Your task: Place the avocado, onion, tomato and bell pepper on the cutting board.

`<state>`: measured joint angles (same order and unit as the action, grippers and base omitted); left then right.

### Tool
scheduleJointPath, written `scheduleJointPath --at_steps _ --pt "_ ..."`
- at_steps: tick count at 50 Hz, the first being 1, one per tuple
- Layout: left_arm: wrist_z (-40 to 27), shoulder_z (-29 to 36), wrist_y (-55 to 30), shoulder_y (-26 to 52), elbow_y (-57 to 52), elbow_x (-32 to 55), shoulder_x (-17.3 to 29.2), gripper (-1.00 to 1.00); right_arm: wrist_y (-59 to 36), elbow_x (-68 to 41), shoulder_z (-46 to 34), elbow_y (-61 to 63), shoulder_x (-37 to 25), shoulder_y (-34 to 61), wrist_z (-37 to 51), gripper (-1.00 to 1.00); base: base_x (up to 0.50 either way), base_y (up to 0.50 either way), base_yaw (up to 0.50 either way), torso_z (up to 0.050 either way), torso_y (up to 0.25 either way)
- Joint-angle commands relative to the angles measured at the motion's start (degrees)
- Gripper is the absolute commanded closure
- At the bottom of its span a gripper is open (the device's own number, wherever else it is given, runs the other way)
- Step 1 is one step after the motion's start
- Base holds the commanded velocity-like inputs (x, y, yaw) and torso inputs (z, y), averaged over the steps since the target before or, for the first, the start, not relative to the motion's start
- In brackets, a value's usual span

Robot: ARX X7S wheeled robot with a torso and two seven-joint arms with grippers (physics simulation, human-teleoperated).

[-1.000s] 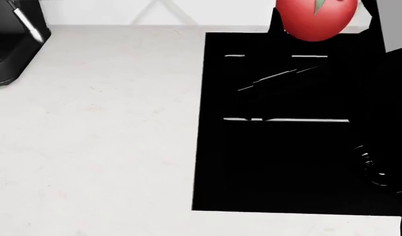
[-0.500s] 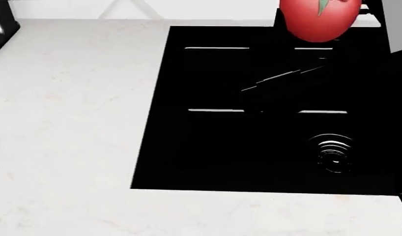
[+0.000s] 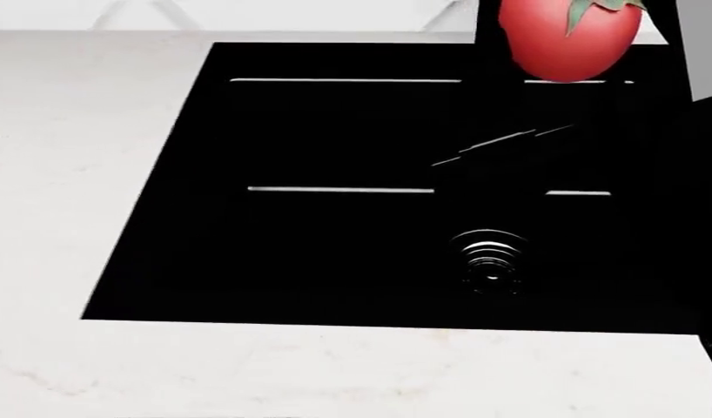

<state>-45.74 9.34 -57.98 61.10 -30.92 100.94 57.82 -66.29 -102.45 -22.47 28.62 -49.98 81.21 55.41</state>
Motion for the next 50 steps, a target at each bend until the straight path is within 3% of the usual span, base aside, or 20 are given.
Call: scheduleJointPath --at_steps 1,50 --pt "-0.8 0.0 0.6 0.6 0.0 0.8 0.2 1.00 -0.3 0.8 0.2 0.3 -0.5 0.4 -0.5 1.00 0.00 -0.41 0.00 0.000 0.000" --pt "-0.4 -0.8 1.4 0.6 -0.7 1.0 1.8 1.00 0.6 -3.0 -0.5 1.6 -3.2 2.1 2.3 1.00 0.00 -0.42 0.00 0.000 0.000"
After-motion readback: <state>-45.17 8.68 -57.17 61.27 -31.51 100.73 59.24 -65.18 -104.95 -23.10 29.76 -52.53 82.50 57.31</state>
